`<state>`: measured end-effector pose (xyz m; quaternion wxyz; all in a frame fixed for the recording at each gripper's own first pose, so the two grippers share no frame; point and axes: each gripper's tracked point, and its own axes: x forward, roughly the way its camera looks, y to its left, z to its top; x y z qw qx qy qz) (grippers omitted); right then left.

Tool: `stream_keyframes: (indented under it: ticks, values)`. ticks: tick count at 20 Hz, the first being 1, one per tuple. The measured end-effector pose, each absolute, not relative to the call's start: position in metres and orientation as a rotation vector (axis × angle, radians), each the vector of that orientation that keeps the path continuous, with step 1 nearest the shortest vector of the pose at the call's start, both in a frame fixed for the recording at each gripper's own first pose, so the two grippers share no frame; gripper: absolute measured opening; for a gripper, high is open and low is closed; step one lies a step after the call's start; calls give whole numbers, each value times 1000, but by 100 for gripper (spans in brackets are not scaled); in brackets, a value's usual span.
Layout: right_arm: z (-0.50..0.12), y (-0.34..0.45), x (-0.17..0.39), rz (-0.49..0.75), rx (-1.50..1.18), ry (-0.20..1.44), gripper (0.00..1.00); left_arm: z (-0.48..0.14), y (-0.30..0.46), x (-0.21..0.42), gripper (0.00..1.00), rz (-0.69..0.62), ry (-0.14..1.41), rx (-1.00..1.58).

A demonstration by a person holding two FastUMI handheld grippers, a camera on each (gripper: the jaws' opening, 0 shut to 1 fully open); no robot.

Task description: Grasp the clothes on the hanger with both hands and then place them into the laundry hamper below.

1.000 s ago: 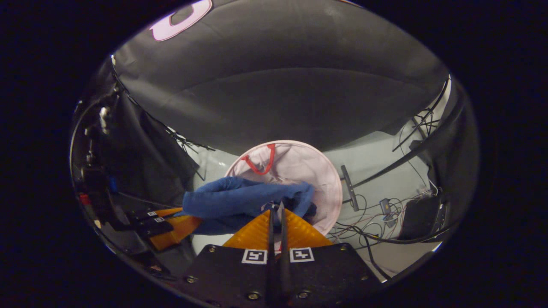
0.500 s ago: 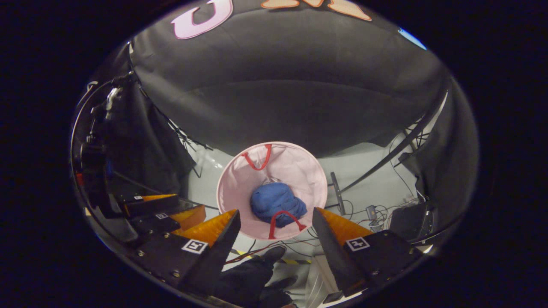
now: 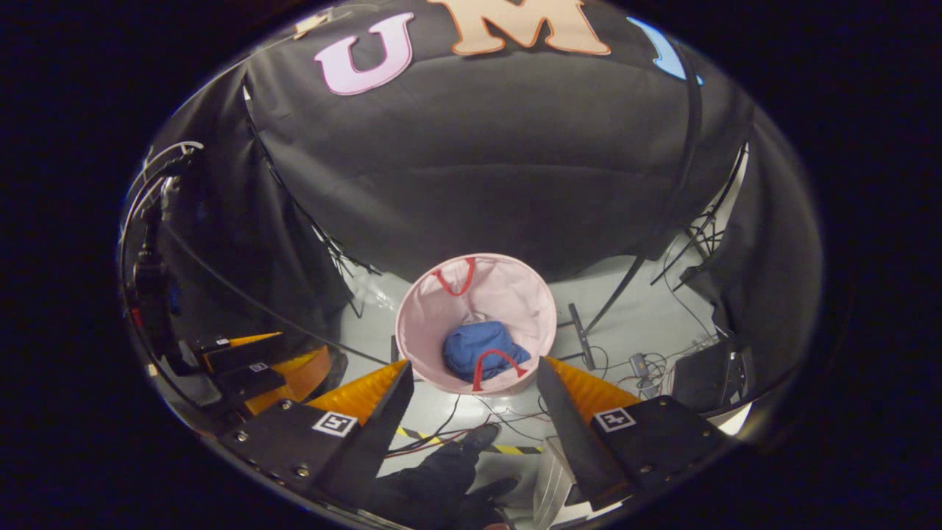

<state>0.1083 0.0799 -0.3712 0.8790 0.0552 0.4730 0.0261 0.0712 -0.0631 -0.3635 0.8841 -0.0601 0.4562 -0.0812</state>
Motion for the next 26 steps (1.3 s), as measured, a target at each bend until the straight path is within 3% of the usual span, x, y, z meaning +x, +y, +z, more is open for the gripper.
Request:
stream_keyframes:
  ticks: [11, 17, 26]
  values:
    - [-266, 79, 38, 71, 141, 738, 100, -260, -21, 7, 100, -98, 719, -161]
    - [-212, 68, 39, 55, 136, 649, 96, -195, 4, 22, 99, -89, 562, -130]
    - [-132, 69, 51, 42, 207, 518, 100, -123, 30, 44, 98, -83, 393, -122]
